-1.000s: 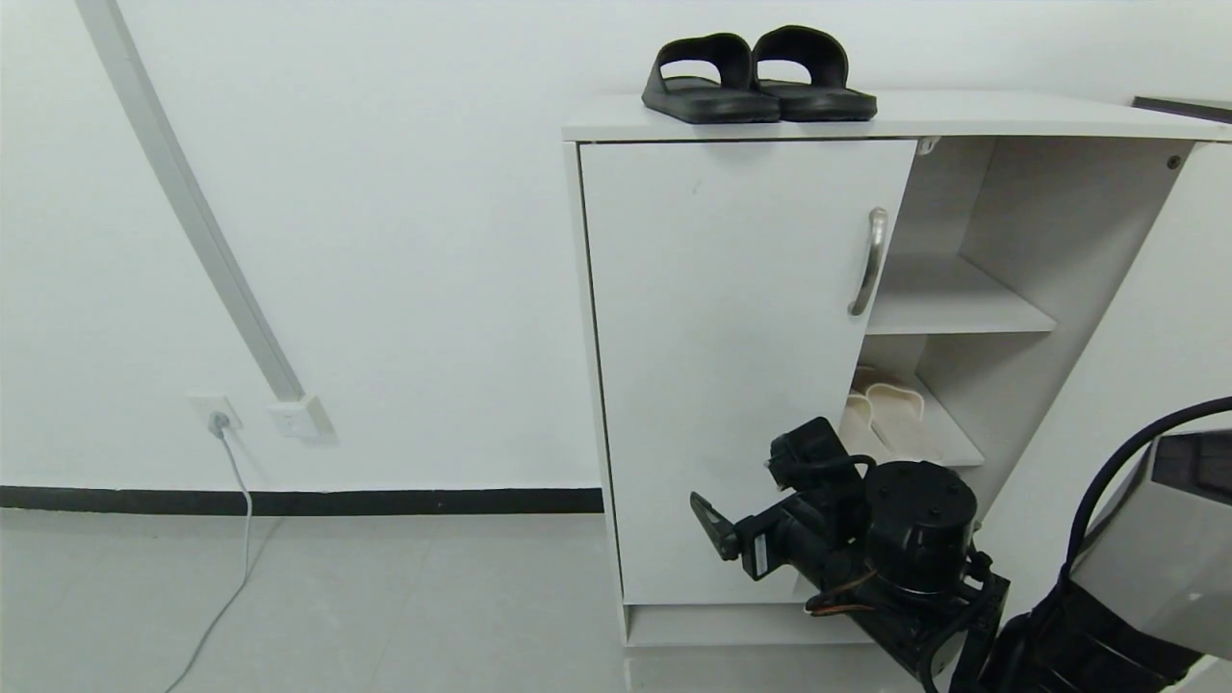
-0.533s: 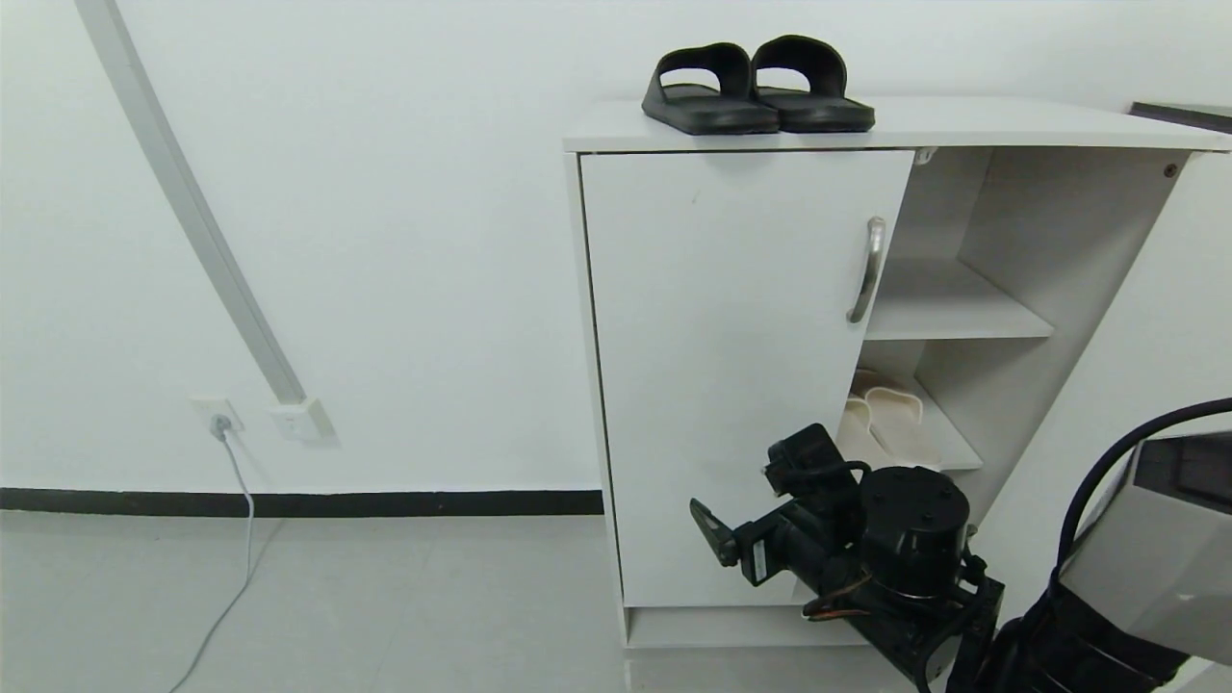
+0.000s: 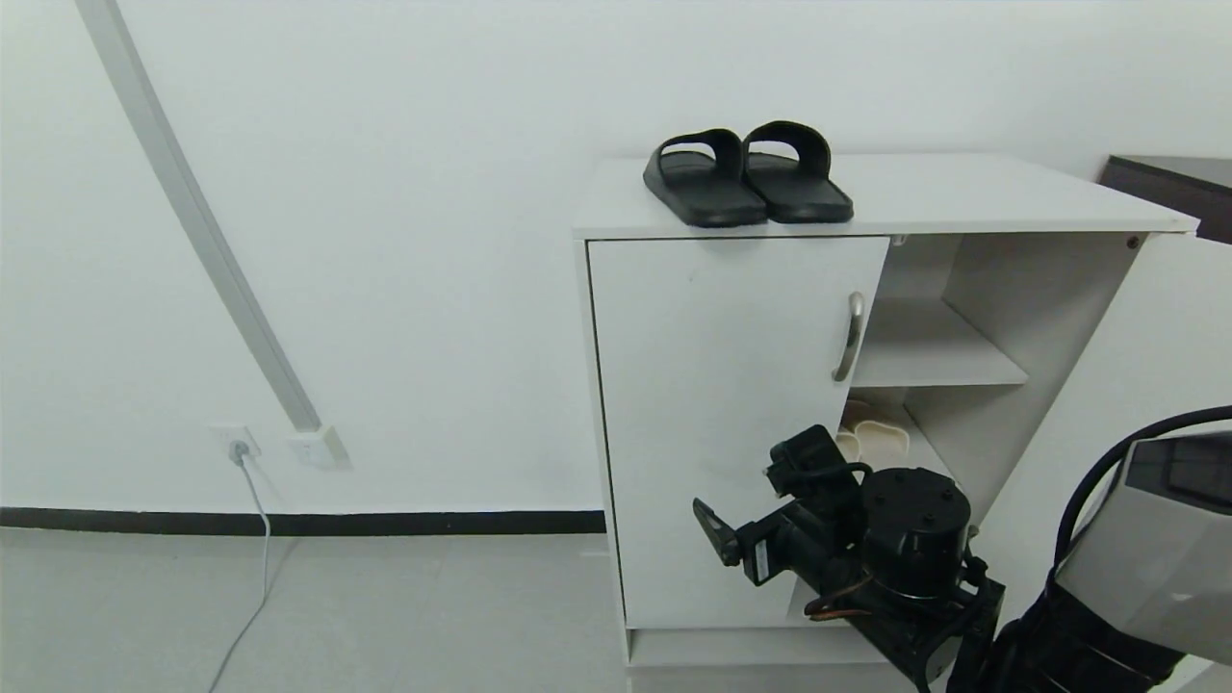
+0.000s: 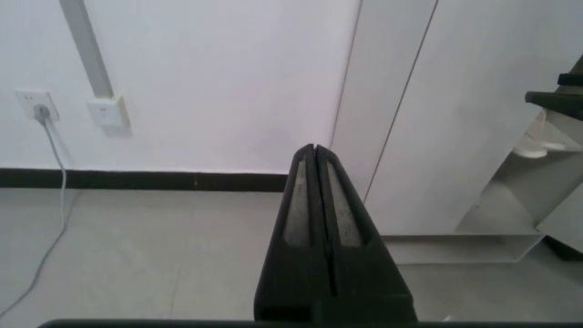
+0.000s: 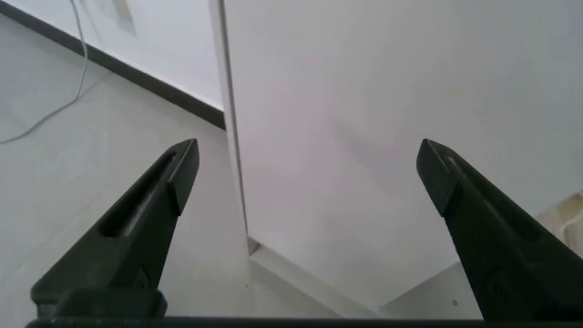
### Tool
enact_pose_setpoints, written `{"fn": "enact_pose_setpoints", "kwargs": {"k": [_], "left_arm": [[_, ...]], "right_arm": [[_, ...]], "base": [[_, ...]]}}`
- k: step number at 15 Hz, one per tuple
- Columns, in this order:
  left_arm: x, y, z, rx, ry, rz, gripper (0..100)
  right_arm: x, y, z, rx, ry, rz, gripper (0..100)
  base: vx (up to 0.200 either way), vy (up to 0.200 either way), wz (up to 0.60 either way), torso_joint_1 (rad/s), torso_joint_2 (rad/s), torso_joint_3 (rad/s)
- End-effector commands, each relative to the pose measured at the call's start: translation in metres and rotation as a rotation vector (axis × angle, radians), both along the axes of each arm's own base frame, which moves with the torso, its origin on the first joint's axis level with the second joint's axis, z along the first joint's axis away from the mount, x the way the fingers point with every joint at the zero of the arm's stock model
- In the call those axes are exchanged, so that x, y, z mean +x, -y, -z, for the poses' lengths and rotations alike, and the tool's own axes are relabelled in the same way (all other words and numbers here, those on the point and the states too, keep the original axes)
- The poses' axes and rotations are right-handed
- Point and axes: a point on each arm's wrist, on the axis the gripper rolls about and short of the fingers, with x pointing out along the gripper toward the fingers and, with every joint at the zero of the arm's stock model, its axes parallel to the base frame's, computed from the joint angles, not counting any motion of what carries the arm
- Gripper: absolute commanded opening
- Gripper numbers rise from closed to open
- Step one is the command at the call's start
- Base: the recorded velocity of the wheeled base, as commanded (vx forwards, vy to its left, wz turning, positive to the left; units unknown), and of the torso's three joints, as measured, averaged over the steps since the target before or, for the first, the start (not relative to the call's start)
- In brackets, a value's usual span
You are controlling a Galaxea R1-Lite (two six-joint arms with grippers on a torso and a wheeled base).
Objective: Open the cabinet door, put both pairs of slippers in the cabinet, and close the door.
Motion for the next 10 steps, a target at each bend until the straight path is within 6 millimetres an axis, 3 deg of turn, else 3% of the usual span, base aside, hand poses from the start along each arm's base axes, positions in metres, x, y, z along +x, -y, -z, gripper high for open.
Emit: {"fn": "enact_pose_setpoints", "kwargs": {"k": [1,10], "left_arm": [[0.0001,0.0000,-0.0001,0.000,-0.001,0.000,0],[0.0001,0.0000,-0.0001,0.000,-0.001,0.000,0]], "right_arm": [[-0.0006,-0.0008,0.0010,-0.002,-0.002,-0.003,100],[-0.0020,-0.0002,0.0012,0.002,0.003,-0.005,100]], "base": [[0.000,0.000,0.00,0.129,-0.46,-0.339],[0.000,0.000,0.00,0.157,-0.48,-0.324]]}}
